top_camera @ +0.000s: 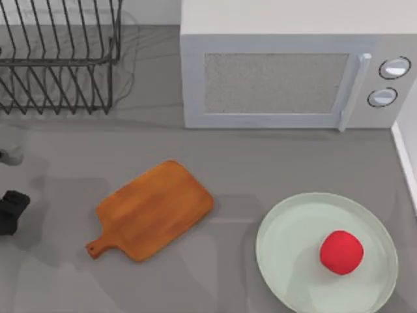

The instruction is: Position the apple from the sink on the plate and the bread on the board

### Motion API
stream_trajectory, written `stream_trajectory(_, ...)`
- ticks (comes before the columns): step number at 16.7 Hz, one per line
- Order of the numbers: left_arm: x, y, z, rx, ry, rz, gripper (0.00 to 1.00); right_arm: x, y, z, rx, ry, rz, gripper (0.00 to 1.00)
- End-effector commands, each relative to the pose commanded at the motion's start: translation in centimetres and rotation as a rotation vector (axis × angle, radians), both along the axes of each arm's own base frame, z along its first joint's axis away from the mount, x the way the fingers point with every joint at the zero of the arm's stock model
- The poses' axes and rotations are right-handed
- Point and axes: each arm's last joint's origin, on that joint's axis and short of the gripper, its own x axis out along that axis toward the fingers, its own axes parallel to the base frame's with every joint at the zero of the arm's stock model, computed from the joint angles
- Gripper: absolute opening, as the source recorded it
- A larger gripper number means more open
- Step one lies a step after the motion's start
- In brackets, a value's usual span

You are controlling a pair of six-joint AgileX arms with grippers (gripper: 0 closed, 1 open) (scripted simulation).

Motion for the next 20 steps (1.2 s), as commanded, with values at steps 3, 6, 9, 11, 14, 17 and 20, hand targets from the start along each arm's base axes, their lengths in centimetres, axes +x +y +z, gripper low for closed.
stream_trajectory(3, 0.0, 0.0, 0.0, 0.000, 0.000, 0.000, 0.47, 0.0, 0.0, 0.0, 0.000, 0.000, 0.000, 1.00)
stream_trajectory(6, 0.0, 0.0, 0.0, 0.000, 0.000, 0.000, 0.25, 0.0, 0.0, 0.0, 0.000, 0.000, 0.000, 1.00)
stream_trajectory(9, 0.0, 0.0, 0.0, 0.000, 0.000, 0.000, 0.02, 0.0, 0.0, 0.0, 0.000, 0.000, 0.000, 1.00)
stream_trajectory(11, 0.0, 0.0, 0.0, 0.000, 0.000, 0.000, 0.00, 0.0, 0.0, 0.0, 0.000, 0.000, 0.000, 1.00)
stream_trajectory(14, 0.0, 0.0, 0.0, 0.000, 0.000, 0.000, 0.00, 0.0, 0.0, 0.0, 0.000, 0.000, 0.000, 1.00)
stream_trajectory(17, 0.0, 0.0, 0.0, 0.000, 0.000, 0.000, 0.00, 0.0, 0.0, 0.0, 0.000, 0.000, 0.000, 1.00)
stream_trajectory(20, 0.3, 0.0, 1.8, -0.008, -0.034, 0.008, 0.00, 0.0, 0.0, 0.0, 0.000, 0.000, 0.000, 1.00)
